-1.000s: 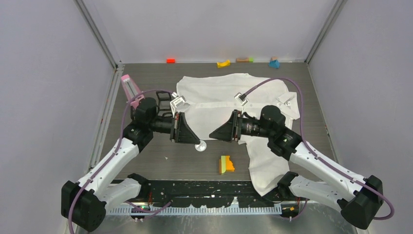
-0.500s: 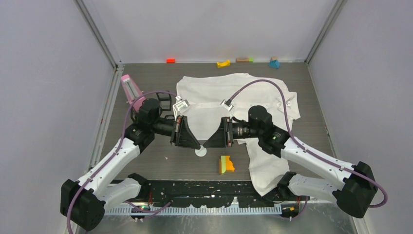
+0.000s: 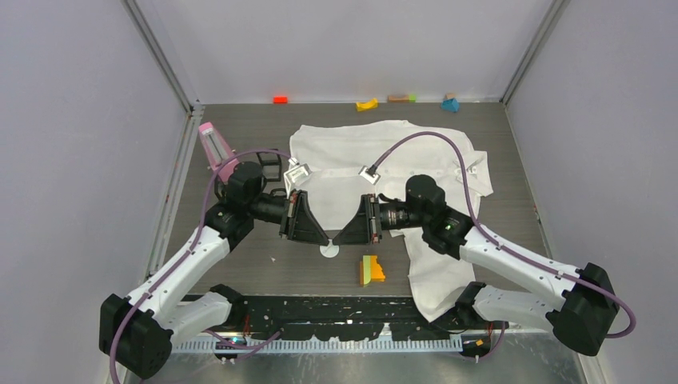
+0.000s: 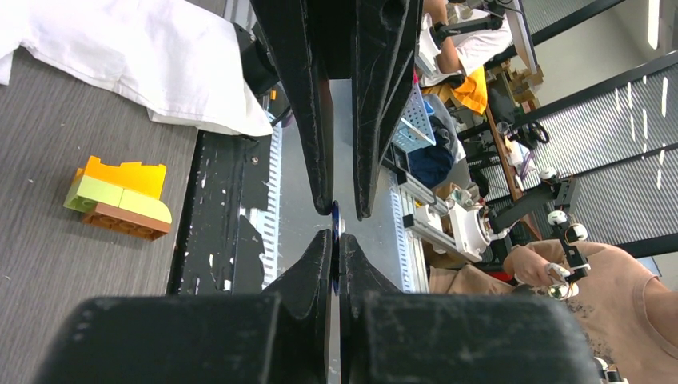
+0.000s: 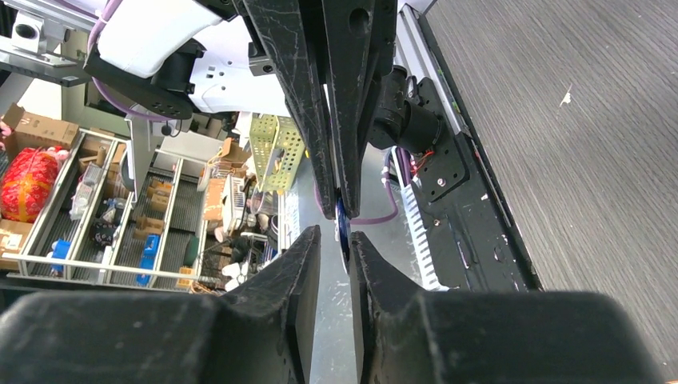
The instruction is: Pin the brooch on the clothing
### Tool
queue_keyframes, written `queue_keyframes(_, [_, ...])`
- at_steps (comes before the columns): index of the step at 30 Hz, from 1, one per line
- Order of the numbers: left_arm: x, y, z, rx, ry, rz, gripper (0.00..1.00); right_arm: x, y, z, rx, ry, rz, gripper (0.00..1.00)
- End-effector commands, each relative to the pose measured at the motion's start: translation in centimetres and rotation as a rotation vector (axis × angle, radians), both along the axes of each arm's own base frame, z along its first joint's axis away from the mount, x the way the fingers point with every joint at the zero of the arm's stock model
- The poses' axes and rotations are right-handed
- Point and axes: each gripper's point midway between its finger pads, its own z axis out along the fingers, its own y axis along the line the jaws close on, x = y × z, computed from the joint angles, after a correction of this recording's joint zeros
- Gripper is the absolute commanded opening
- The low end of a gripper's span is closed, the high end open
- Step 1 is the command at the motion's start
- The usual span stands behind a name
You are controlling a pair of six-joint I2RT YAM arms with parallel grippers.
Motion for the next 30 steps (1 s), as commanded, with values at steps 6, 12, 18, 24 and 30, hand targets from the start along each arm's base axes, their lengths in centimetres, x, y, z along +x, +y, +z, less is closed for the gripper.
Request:
queue_keyframes(6, [-0.5,0.0,0.4,-0.013,-0.014,-0.033,0.00,-0.3,0.8,0.7,0.044,-0.035,0.041,0.10])
queue_keyframes(12, [-0.1,0.0,0.2,0.004,-0.029,-0.013,0.30,0.6,0.8,0.6,0.041,-0.065,-0.016,0.01])
queue_keyframes(18, [2.4,0.7,-0.2,0.102,-0.150,0.165,0.99,4.6,0.3,1.4,0.007,-0.175,-0.244,0.01])
queue_keyframes(24, [6.9,0.5,3.7,-0.006,-0.235,0.469,1.00,8.5,-1.2,5.0,0.061,-0.297,-0.492,0.01])
queue_keyframes(30, [8.8,0.8,7.4,-0.223,-0.198,0.638,1.00,10.3,-3.1,9.8,0.208,-0.373,-0.663,0.01])
